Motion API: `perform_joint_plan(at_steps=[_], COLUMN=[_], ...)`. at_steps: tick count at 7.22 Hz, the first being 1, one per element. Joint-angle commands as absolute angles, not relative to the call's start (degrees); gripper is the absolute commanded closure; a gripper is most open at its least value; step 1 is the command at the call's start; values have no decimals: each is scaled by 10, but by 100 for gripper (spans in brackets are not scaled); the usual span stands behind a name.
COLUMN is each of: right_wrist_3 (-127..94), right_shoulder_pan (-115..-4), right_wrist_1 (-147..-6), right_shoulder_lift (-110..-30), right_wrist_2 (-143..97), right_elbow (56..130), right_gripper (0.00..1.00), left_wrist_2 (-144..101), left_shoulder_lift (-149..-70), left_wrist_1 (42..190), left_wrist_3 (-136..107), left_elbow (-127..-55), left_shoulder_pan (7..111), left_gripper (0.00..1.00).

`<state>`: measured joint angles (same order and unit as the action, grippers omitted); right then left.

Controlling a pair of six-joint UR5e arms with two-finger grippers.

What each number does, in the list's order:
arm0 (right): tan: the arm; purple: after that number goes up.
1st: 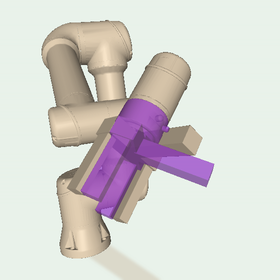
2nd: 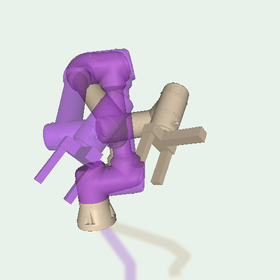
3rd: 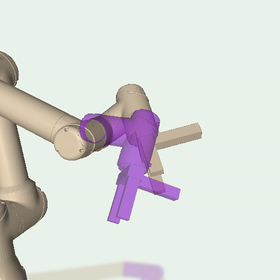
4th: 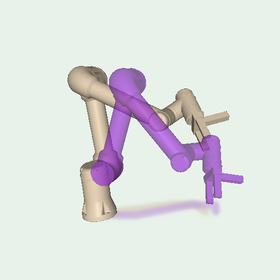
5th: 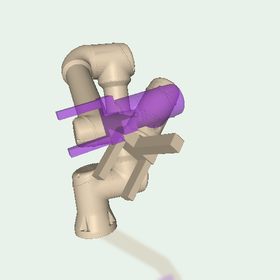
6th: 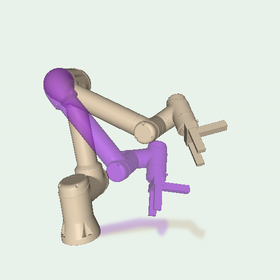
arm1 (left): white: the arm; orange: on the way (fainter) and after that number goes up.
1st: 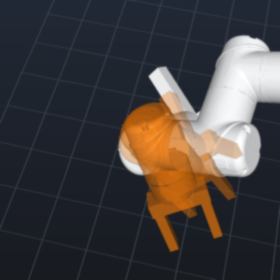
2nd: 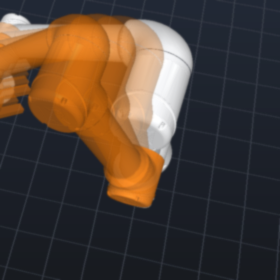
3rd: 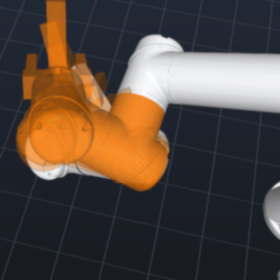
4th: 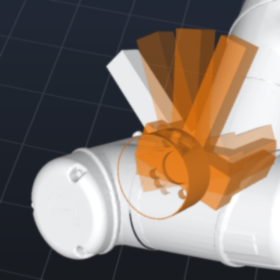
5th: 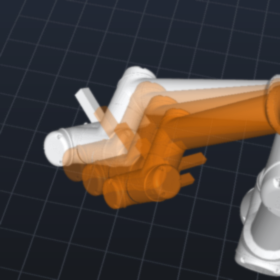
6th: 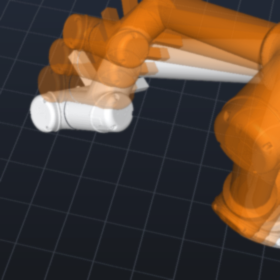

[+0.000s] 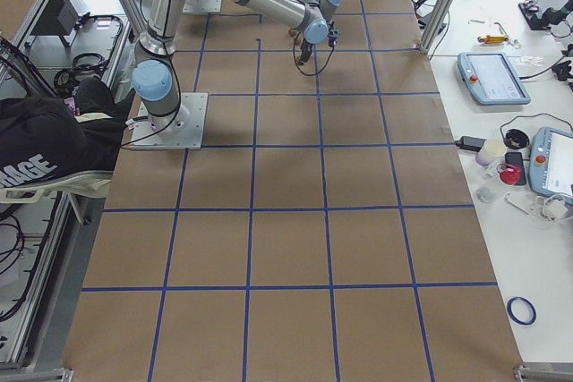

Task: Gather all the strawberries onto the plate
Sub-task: 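Lower the right gripper and grasp the last strawberry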

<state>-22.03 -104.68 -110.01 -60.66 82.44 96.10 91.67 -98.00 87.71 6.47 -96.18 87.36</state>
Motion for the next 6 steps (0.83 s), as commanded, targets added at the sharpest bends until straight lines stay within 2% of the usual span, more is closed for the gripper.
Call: perform_joint_plan(at_steps=[1, 3, 5, 6], right_wrist_3=[-224, -220, -214, -213], right_shoulder_pan=[-1047, -1047, -1047, -1047], right_wrist_1=[-1096, -1099, -1100, -1098], right_shoulder_lift=[-606, -600, -599, -600], right_wrist_2=[823, 822, 823, 824], right_elbow=[962, 972, 972, 963], right_gripper=[35, 39, 97, 100], left_wrist_2=[917, 917, 917, 925], left_shoulder_lift=[-980, -980, -981, -981], left_wrist_1=[877, 877, 877, 877], left_wrist_3=[65, 65, 66, 69], left_elbow=[-963, -964, -964, -964], left_shoulder_pan=[874, 874, 874, 874], left_gripper=[0, 0, 0, 0])
